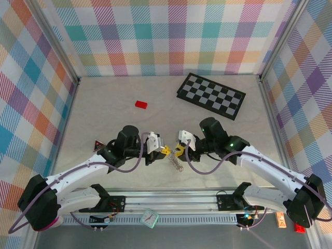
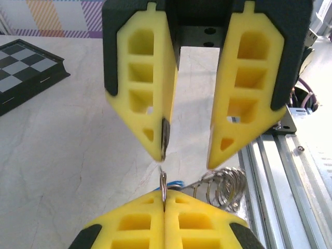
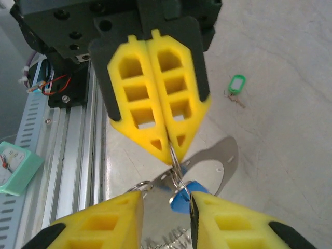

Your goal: Put the keys on the keyring

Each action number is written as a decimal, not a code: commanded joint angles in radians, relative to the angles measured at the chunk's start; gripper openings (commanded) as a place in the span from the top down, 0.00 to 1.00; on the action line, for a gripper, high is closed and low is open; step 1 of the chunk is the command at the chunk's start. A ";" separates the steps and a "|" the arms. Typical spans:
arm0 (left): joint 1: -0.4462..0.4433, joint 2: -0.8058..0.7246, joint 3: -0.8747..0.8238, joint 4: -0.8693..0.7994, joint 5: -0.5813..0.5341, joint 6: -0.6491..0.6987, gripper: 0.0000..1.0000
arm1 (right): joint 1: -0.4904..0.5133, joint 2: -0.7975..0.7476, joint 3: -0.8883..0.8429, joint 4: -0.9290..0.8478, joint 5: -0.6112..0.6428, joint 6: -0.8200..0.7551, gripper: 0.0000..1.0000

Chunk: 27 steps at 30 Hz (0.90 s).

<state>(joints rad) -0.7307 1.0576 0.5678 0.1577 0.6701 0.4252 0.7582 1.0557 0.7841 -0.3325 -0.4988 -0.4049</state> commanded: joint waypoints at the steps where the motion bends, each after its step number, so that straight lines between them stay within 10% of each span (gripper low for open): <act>1: -0.001 -0.034 -0.038 0.159 0.059 -0.063 1.00 | -0.004 -0.028 -0.058 0.126 -0.033 0.108 0.70; 12: -0.002 -0.030 -0.075 0.238 0.109 -0.103 1.00 | -0.004 -0.004 -0.082 0.187 -0.059 0.126 0.70; 21: -0.001 -0.039 -0.072 0.243 0.110 -0.106 1.00 | -0.003 -0.005 -0.082 0.147 -0.089 0.104 0.98; 27: -0.001 -0.035 -0.073 0.277 0.121 -0.125 1.00 | -0.003 0.033 -0.077 0.186 -0.127 0.124 1.00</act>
<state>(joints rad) -0.7307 1.0420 0.4980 0.3492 0.7502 0.3210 0.7528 1.0637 0.7010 -0.1764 -0.5667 -0.2916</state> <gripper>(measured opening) 0.046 0.048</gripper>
